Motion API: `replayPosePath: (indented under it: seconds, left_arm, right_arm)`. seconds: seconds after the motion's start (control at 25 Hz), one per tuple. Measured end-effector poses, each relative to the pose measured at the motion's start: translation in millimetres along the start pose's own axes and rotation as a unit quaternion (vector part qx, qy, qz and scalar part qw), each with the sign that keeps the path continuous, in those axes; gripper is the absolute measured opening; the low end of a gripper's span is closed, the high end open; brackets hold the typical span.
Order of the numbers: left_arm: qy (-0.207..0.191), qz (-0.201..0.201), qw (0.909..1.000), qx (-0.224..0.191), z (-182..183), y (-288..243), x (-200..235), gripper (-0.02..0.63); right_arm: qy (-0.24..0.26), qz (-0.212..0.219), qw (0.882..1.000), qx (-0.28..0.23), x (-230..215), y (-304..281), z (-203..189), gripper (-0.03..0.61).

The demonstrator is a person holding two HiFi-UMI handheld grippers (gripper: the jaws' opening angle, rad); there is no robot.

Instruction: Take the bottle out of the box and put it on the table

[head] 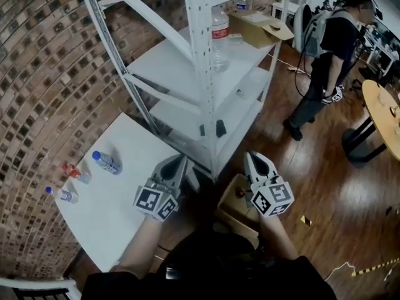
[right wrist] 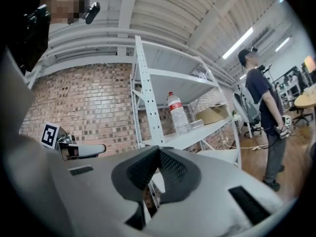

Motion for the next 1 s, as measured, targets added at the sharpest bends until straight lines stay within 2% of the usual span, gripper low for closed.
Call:
replayPosePath:
  seconds: [0.2, 0.36, 0.56, 0.8, 1.0]
  left_arm:
    - [0.010, -0.078, 0.9968, 0.007, 4, 12, -24, 0.004]
    - [0.017, -0.118, 0.9927, 0.019, -10, 25, -37, 0.005]
    - [0.036, -0.168, 0.9850, 0.018, -20, 35, -61, 0.004]
    - [0.046, -0.226, 0.9728, 0.020, -19, 35, -109, 0.004]
    - [0.053, -0.240, 0.9693, 0.012, -17, 19, -140, 0.005]
  right_arm:
    - [0.006, -0.067, 0.998, -0.013, 23, 51, 2, 0.005]
    - [0.010, -0.119, 0.993, -0.017, 37, 95, -10, 0.005]
    - [0.009, -0.194, 0.981, -0.019, 50, 156, -25, 0.005]
    - [0.011, -0.248, 0.968, -0.036, 61, 214, -19, 0.005]
    - [0.028, -0.265, 0.963, -0.040, 47, 245, -3, 0.005]
Point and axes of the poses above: the fingertips, and each gripper's own axes: y backward along the fingers, x to its left, z out of its top, the point moved 1 cm from there along y, backward along the fingers, and after that the axes turned 1 degree about x, right-handed, at the moved point
